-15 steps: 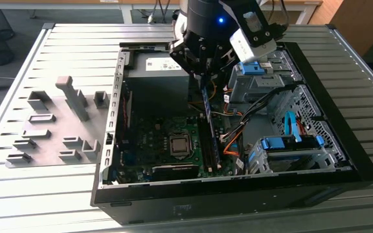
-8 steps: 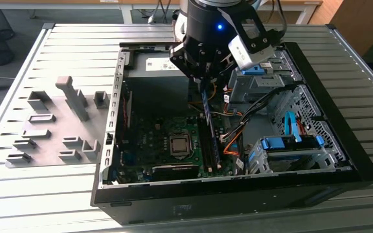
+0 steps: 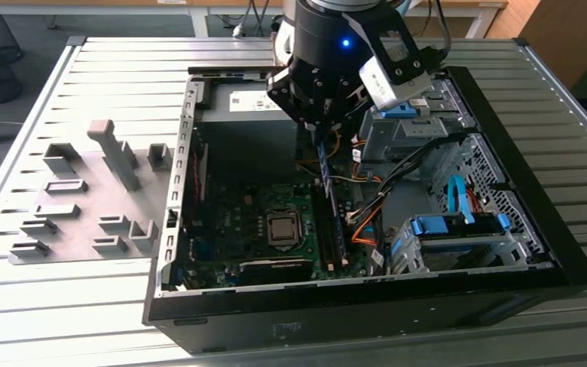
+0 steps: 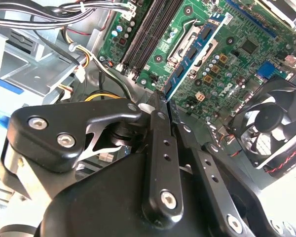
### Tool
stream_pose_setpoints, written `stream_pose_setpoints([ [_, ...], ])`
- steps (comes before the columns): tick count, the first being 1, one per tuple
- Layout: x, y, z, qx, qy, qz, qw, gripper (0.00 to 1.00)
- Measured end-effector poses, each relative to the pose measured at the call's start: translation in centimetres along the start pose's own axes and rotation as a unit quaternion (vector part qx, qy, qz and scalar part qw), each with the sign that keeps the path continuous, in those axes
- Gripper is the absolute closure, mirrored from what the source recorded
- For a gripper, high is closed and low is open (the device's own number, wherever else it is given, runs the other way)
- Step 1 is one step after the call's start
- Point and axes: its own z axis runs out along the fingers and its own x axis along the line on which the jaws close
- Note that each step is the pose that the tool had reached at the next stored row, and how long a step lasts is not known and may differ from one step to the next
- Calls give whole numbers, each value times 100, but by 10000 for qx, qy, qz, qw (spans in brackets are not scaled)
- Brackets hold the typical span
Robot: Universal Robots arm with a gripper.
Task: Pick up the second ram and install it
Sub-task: 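Insert the second ram into the second slot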
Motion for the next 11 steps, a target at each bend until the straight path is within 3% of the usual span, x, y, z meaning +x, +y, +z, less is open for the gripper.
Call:
stream_pose_setpoints([
  [7,5,-1,8,-1,0,0,10000,86],
  [11,-2,-58,38,0,0,2,10000,86],
])
